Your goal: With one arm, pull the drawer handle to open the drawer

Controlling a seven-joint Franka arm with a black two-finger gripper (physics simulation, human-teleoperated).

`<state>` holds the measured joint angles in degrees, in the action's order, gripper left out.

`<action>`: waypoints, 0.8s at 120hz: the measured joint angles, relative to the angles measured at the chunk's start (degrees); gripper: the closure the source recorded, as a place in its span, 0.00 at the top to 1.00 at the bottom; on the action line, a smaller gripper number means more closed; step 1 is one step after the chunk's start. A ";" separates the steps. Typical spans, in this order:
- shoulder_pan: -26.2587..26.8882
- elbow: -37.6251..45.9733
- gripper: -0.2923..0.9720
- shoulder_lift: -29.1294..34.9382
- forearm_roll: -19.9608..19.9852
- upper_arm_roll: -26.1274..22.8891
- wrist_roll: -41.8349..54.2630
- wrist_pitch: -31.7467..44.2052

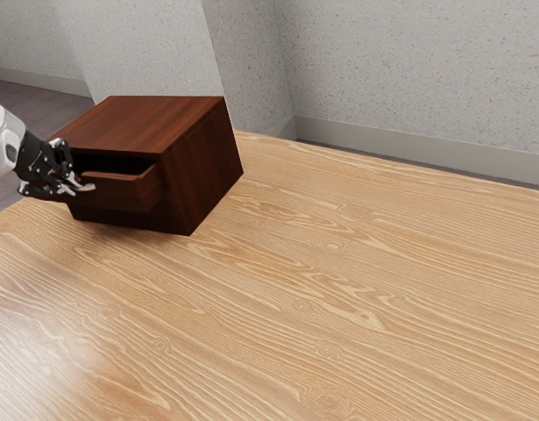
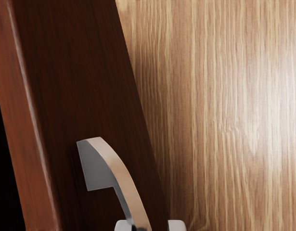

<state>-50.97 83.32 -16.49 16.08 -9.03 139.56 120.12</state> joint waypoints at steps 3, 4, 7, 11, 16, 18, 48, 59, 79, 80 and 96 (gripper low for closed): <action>-0.21 0.57 0.20 0.52 -0.15 -0.14 0.02 0.05; -0.26 0.77 0.20 0.67 -0.20 -0.16 0.03 0.06; -0.39 1.35 0.20 1.14 -0.32 -0.22 0.06 0.10; -0.53 2.19 0.20 1.78 -0.45 -0.26 0.09 0.15; -0.64 3.16 0.20 2.54 -0.58 -0.27 0.13 0.20; -0.71 3.58 0.20 2.87 -0.62 -0.28 0.14 0.22; -2.50 10.83 0.21 8.53 -0.81 -0.37 0.35 0.35; -3.01 12.86 0.20 10.18 -0.87 -0.32 0.38 0.31; -3.55 16.76 0.20 13.78 -0.91 0.33 0.56 0.15; -3.61 17.01 0.20 13.97 -0.91 0.35 0.57 0.15; -3.53 19.76 0.20 16.14 -0.88 1.28 0.80 0.06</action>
<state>-54.49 103.08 -0.35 15.20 -7.75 140.36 120.19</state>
